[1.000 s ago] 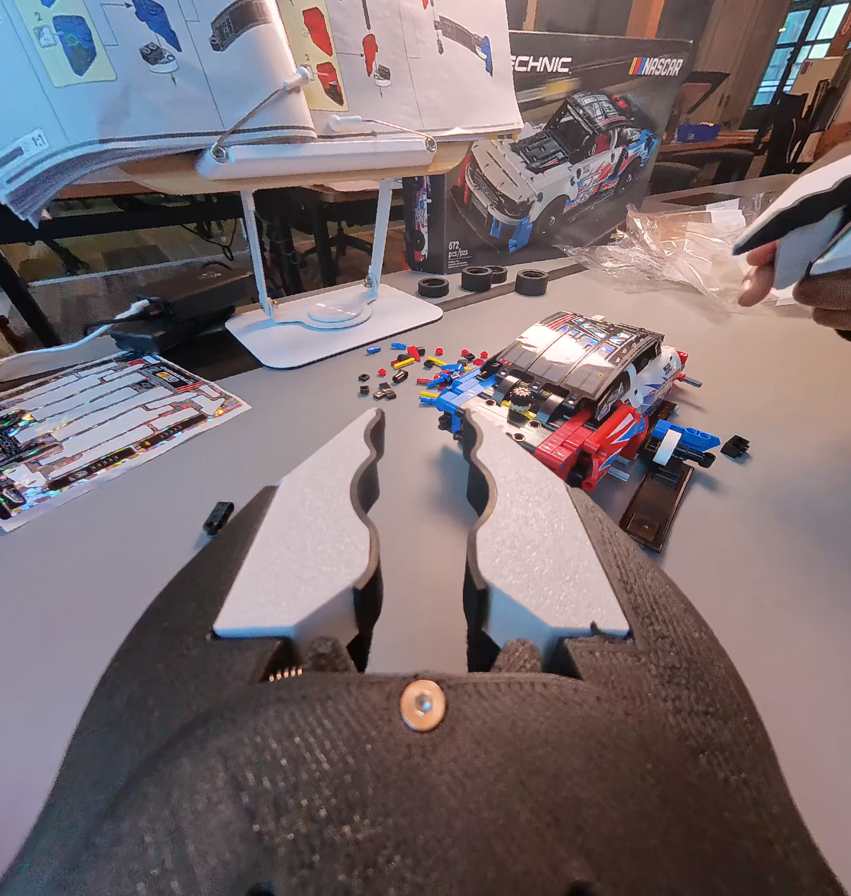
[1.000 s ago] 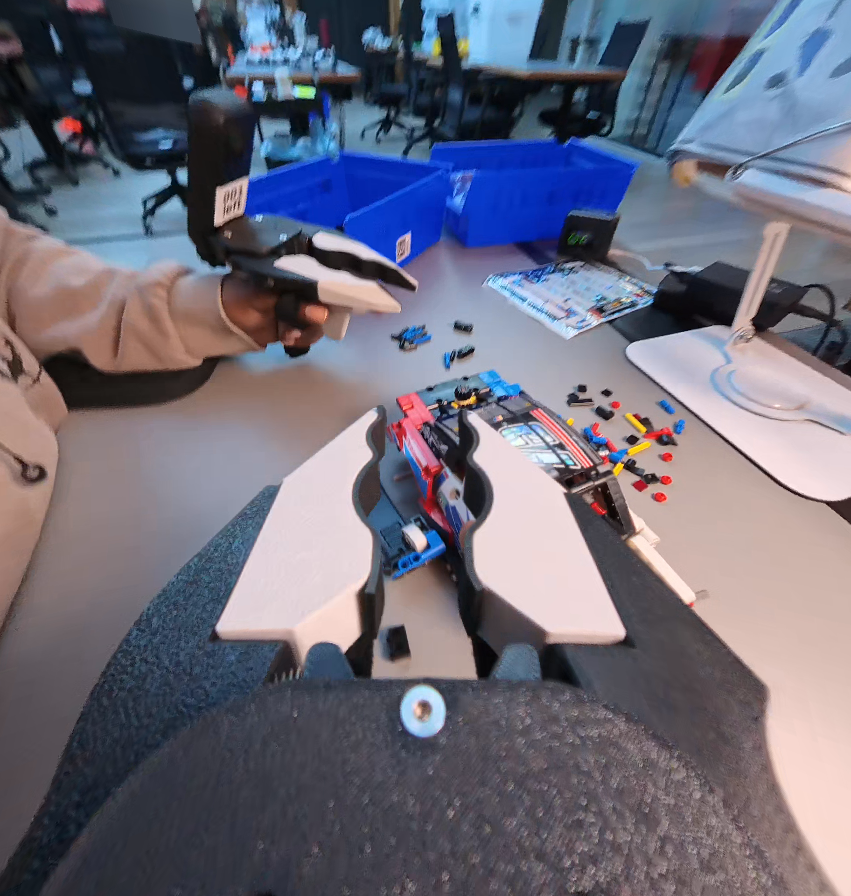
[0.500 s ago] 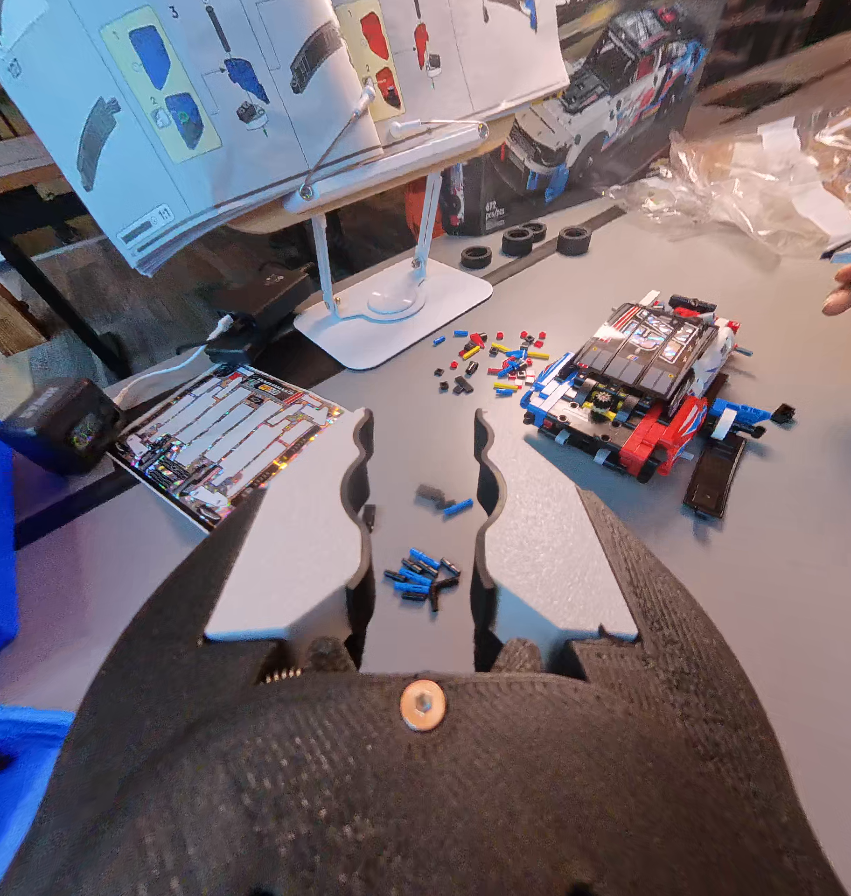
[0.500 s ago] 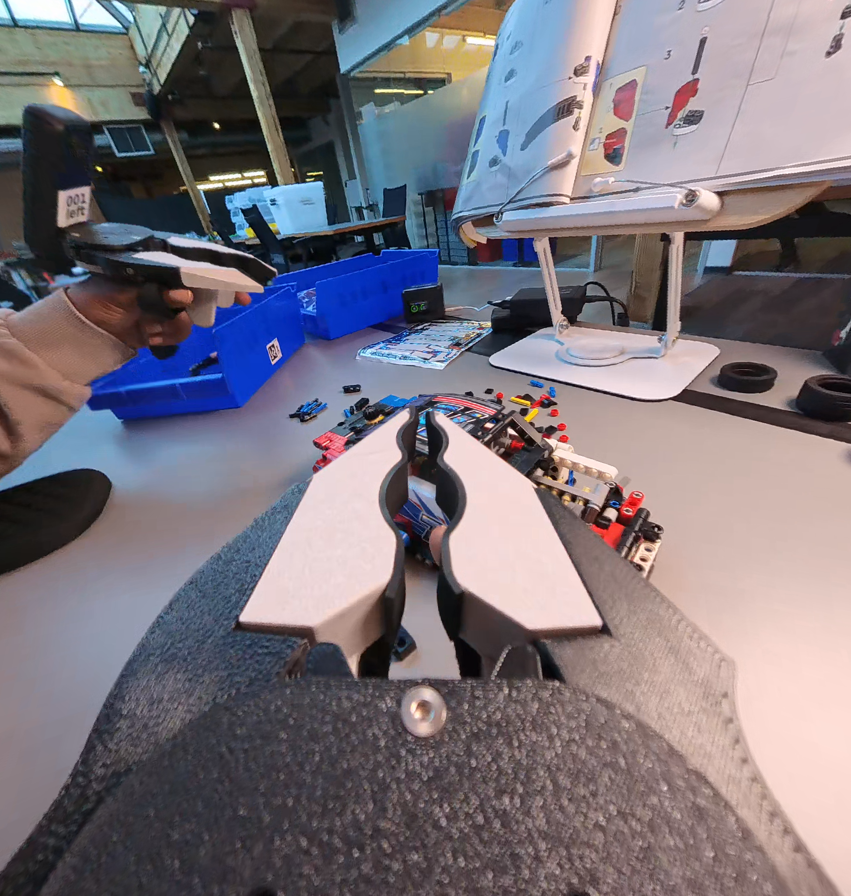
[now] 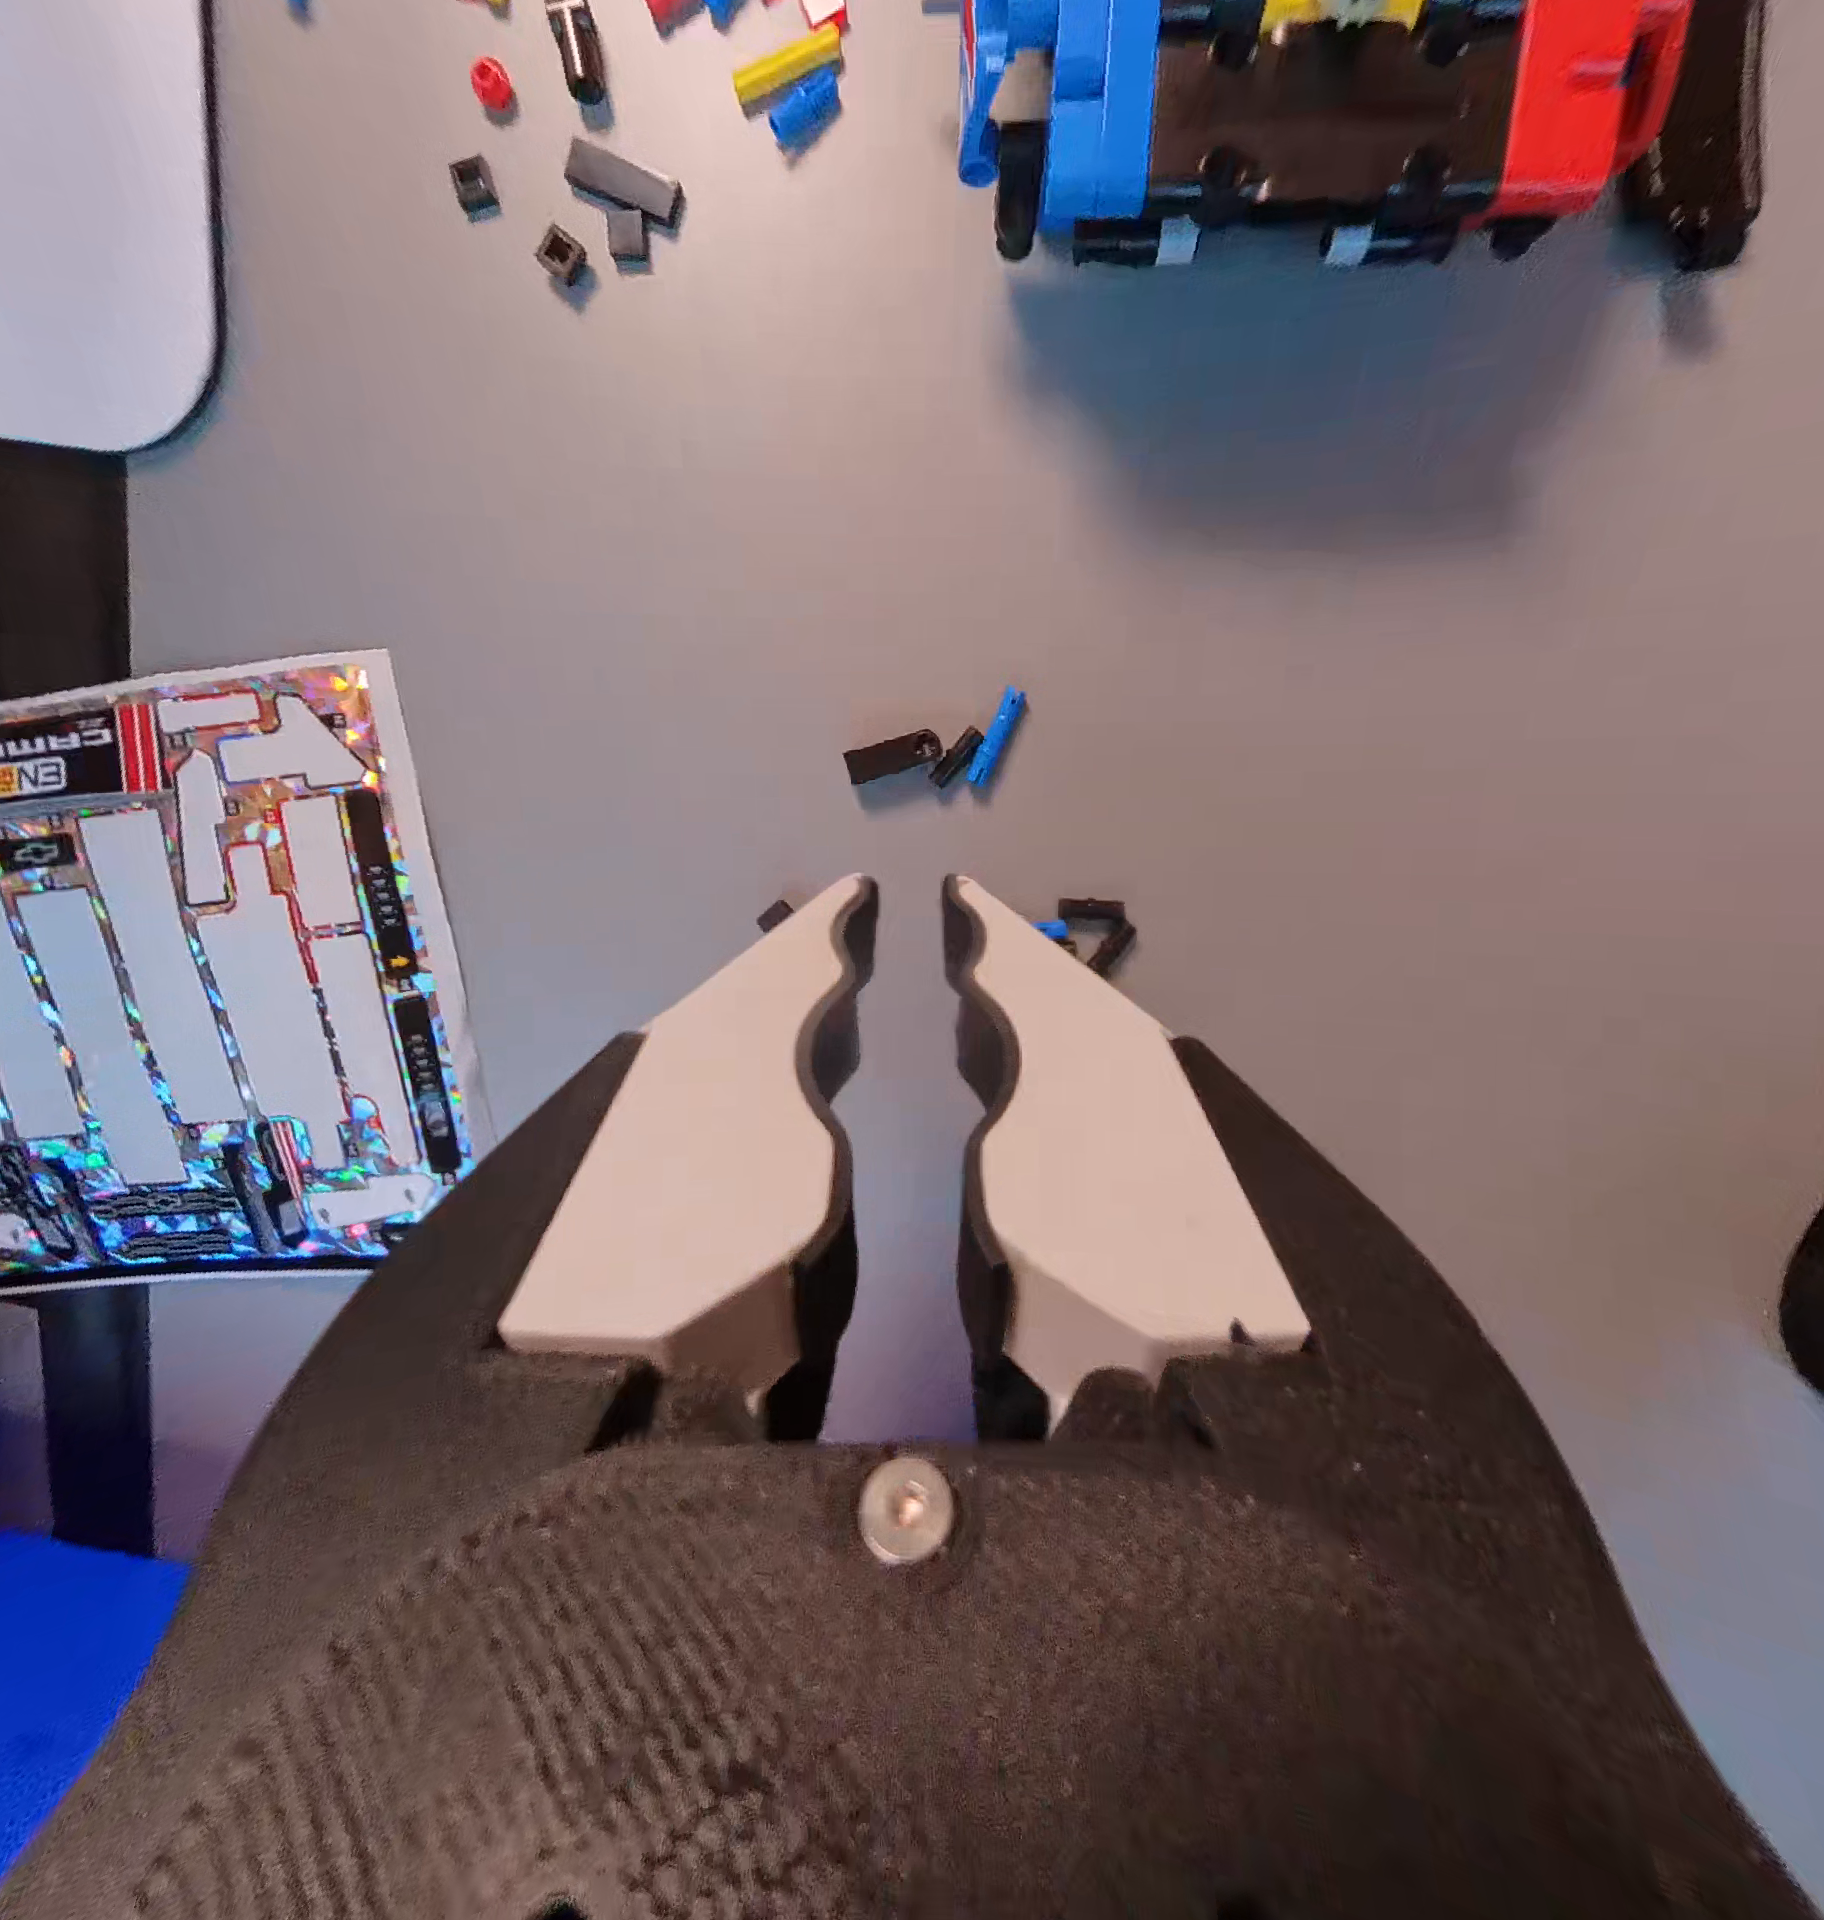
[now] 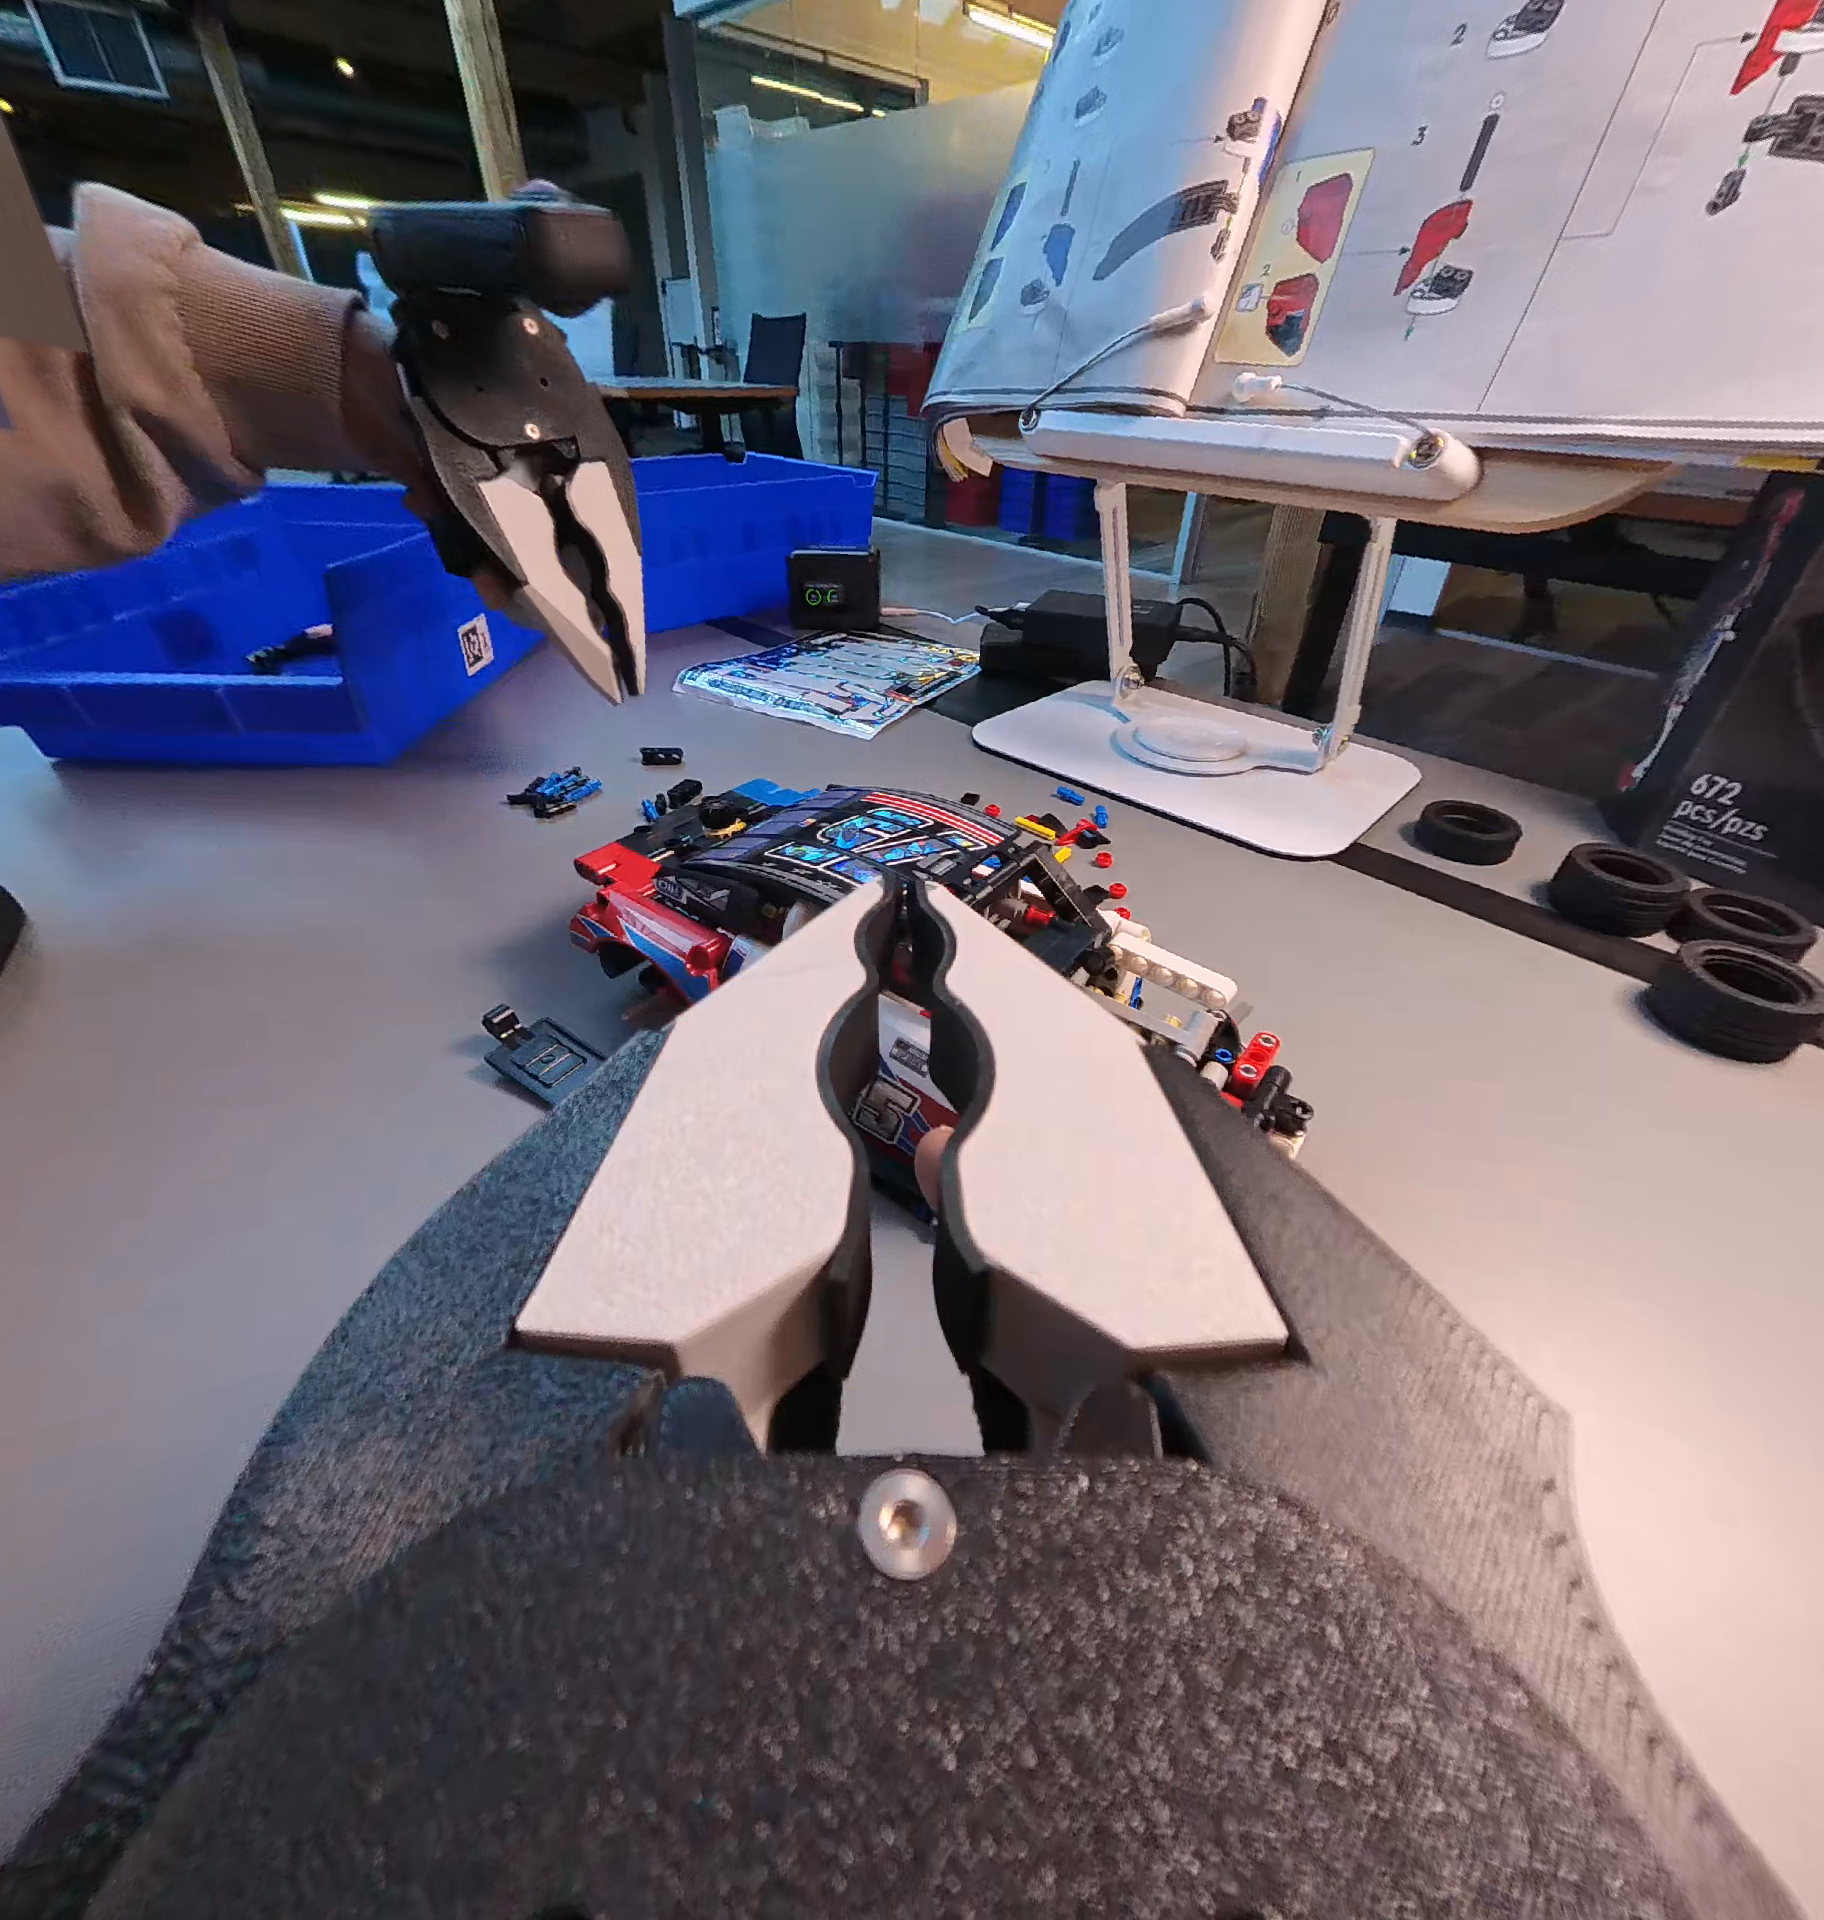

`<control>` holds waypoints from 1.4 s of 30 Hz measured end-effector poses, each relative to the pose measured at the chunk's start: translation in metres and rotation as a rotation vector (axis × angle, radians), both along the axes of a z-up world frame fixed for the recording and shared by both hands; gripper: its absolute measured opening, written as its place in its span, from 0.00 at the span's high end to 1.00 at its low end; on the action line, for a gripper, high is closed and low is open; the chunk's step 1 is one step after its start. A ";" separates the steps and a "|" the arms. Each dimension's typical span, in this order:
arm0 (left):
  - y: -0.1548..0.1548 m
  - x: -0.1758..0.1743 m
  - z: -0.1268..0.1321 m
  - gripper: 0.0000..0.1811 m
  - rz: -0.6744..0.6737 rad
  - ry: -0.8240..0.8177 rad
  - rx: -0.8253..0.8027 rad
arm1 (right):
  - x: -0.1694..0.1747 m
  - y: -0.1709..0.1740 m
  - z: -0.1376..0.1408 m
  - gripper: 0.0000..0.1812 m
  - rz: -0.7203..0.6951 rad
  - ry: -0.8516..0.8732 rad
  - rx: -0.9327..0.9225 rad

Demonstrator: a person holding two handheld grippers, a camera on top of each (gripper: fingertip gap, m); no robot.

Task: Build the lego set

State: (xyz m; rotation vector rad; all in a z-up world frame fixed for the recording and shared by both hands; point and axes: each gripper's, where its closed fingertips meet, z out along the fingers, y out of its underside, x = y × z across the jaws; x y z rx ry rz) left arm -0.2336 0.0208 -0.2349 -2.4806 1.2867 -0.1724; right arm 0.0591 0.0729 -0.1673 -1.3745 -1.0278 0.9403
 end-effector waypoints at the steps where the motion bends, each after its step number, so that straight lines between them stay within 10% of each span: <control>1: 0.002 0.000 -0.007 1.00 -0.027 0.019 -0.014 | 0.000 0.000 0.000 1.00 -0.001 -0.004 0.010; 15: -0.004 0.016 -0.046 0.91 -0.173 0.045 -0.125 | 0.004 0.009 -0.005 1.00 -0.018 -0.021 -0.003; 42: 0.007 0.041 -0.046 0.95 -0.275 -0.034 -0.089 | 0.004 0.013 -0.016 1.00 -0.019 -0.073 -0.009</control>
